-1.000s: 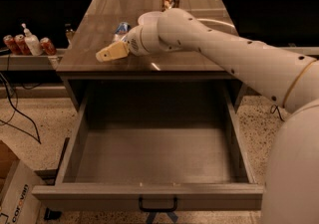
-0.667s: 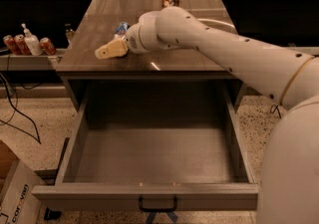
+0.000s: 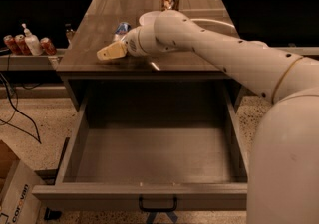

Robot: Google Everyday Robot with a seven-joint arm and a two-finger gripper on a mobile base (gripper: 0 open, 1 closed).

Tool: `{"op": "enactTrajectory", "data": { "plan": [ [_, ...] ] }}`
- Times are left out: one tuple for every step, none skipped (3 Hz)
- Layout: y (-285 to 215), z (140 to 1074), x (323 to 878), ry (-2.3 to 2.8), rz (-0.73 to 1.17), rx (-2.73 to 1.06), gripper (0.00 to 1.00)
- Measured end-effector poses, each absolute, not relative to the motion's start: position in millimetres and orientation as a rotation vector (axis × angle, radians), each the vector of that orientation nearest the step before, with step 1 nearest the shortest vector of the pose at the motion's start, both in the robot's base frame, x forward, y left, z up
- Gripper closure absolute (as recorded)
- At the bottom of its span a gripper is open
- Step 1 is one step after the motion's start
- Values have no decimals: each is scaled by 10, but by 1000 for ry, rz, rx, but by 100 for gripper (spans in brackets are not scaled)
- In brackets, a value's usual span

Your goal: Place redbull can into top drawer

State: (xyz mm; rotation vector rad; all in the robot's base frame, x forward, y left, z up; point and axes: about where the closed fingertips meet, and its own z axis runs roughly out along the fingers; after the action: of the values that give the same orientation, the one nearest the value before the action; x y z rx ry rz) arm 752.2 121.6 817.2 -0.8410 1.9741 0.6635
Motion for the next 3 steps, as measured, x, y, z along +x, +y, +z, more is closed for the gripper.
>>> {"op": "enactTrajectory", "data": {
  "plan": [
    [1216,8223,7522,1974,663,-841,40],
    [1216,8271,7522,1974,663,-841,63],
    [1216,8287,7522,1974,663,-841,87]
  ]
}}
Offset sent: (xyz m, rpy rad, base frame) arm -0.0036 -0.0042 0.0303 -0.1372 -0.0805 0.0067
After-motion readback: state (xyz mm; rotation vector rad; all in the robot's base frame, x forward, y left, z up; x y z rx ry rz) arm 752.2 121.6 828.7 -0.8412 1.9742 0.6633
